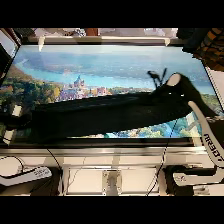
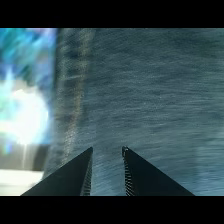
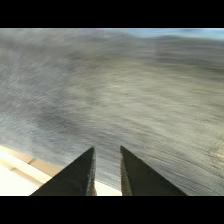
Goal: Fold the clothes and pants, and hang the long-sleeved shirts on hangers.
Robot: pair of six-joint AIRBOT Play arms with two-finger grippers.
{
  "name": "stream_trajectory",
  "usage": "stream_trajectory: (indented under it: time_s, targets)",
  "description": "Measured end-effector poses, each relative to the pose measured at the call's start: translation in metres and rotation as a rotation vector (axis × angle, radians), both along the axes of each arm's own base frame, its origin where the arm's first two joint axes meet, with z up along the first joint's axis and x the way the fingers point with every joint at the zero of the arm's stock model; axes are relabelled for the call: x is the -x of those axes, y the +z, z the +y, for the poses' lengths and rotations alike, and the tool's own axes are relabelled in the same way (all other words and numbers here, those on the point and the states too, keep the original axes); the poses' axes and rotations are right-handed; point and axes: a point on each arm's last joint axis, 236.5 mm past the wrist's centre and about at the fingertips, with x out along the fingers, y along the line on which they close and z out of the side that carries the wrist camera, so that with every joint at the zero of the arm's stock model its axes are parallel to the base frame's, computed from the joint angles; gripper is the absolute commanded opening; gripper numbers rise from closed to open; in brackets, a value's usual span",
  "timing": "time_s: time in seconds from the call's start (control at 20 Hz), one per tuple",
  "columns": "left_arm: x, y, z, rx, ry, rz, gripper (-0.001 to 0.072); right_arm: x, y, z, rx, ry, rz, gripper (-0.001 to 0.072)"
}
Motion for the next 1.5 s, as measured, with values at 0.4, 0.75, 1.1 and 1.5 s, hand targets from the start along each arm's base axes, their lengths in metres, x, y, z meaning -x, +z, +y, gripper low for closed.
stream_trajectory:
  time_s: [0.4,0.75,1.1,1.5]
  targets:
    - [-0.05,0.011,-0.11,0.087,-0.345,-0.154,0.0218,-0.003,-0.057,0.08,-0.024,0.015,-0.017,0.0025]
    - [-0.104,-0.021,-0.153,0.012,-0.333,-0.238,0.0111,-0.058,-0.075,0.109,-0.124,-0.182,-0.148,0.0024]
    - [-0.149,-0.022,-0.152,-0.003,-0.16,-0.358,0.0113,-0.161,-0.037,0.109,-0.228,-0.402,-0.41,0.0025]
    - [-0.12,-0.021,-0.185,0.096,-0.337,-0.302,0.003,-0.2,-0.008,0.079,-0.259,-0.463,-0.431,0.0025]
